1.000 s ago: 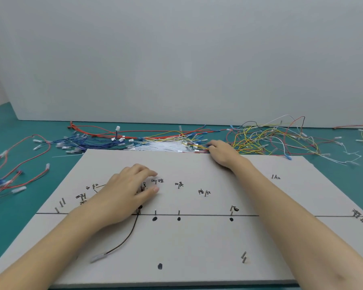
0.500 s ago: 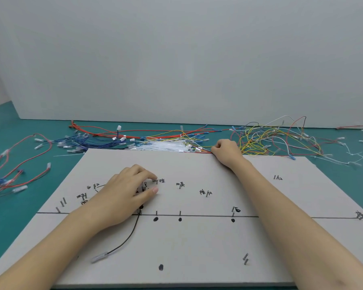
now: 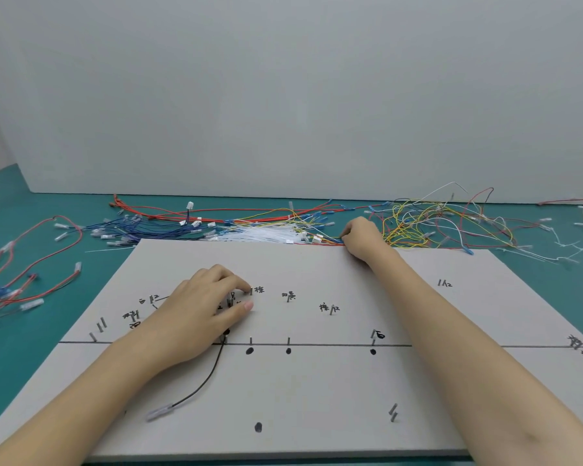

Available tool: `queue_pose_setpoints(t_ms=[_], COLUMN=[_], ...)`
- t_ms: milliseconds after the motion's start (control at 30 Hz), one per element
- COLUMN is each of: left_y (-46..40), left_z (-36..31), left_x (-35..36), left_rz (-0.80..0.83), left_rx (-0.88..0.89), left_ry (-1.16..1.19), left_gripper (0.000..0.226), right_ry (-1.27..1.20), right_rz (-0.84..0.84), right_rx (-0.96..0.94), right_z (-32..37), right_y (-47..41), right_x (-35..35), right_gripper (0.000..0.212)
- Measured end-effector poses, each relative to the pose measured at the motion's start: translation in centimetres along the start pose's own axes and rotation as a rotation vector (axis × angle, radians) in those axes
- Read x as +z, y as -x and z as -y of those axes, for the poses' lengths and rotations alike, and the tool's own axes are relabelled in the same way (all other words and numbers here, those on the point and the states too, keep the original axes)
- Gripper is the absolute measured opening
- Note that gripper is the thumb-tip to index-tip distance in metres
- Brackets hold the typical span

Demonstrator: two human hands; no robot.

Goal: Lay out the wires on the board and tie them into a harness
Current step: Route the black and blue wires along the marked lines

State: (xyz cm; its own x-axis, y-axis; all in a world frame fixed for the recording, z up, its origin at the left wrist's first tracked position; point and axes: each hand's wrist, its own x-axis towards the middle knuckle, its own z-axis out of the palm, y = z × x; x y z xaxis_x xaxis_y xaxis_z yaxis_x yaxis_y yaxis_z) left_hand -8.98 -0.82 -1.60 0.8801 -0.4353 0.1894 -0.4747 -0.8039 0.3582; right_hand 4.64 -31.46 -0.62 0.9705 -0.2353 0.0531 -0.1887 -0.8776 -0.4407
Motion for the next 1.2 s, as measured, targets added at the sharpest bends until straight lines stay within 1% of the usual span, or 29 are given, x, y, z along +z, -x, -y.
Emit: queue_pose_setpoints(t_ms=[200, 267, 333, 433, 500, 567, 633, 700, 767, 900, 1000, 1100, 1167, 1200], left_y=[0.0, 0.0, 0.0, 0.0, 0.0, 0.0, 0.0, 0.0, -0.1, -0.1, 0.0, -0.1, -0.1, -0.1], left_z=[0.0, 0.0, 0.0, 0.0, 0.1, 0.1, 0.0, 0.0, 0.1, 0.1, 0.1, 0.0, 0.0, 0.0], left_x=[-0.1, -0.1, -0.1, -0.1, -0.1, -0.1, -0.1, -0.1, -0.1, -0.1, 0.0, -0.1, -0.1, -0.1], left_rz=[0.003, 0.003, 0.003, 0.005, 0.001, -0.003, -0.005, -0.006, -0.007, -0.007, -0.008, -0.009, -0.011, -0.012], left_rx=[0.004, 0.005, 0.003, 0.001, 0.0, 0.003, 0.005, 0.005, 0.003, 0.004, 0.002, -0.001, 0.002, 0.003], left_ry=[0.006, 0.013, 0.016, 0.018, 0.025, 0.027, 0.025, 0.027, 0.027, 0.024, 0.025, 0.021, 0.02, 0.02], left_gripper=[0.031, 0.03, 0.03, 0.029, 0.029, 0.029, 0.029, 0.029, 0.029, 0.03, 0.031, 0.03, 0.03, 0.029], right_ry=[-0.108, -0.142, -0.15, -0.119, -0.119, -0.212, -0.386, -0.593, -0.787, -1.123, -1.191, -1.199, -1.161, -1.099], right_rz=[0.02, 0.045, 0.064, 0.081, 0.034, -0.071, -0.172, -0.237, -0.26, -0.237, -0.244, -0.311, -0.323, -0.292], right_rx=[-0.004, 0.003, 0.001, -0.023, -0.045, -0.059, -0.064, -0.055, -0.008, 0.113, 0.138, 0.167, 0.167, 0.145], right_z=[-0.8, -0.9, -1.0, -1.0, -1.1, -1.3, -1.3, -1.3, -1.1, -0.9, -1.0, -1.1, -1.2, -1.3], right_y=[0.1, 0.1, 0.0, -0.1, -0.2, -0.2, -0.1, -0.1, -0.1, -0.3, -0.4, -0.4, -0.3, -0.3], right_x=[-0.2, -0.4, -0.8, -1.2, -1.2, -1.1, -1.1, -1.4, -2.0, -3.2, -3.5, -3.4, -3.3, -3.1], right_gripper=[0.02, 0.024, 0.027, 0.025, 0.024, 0.024, 0.023, 0.021, 0.021, 0.019, 0.017, 0.017, 0.019, 0.024])
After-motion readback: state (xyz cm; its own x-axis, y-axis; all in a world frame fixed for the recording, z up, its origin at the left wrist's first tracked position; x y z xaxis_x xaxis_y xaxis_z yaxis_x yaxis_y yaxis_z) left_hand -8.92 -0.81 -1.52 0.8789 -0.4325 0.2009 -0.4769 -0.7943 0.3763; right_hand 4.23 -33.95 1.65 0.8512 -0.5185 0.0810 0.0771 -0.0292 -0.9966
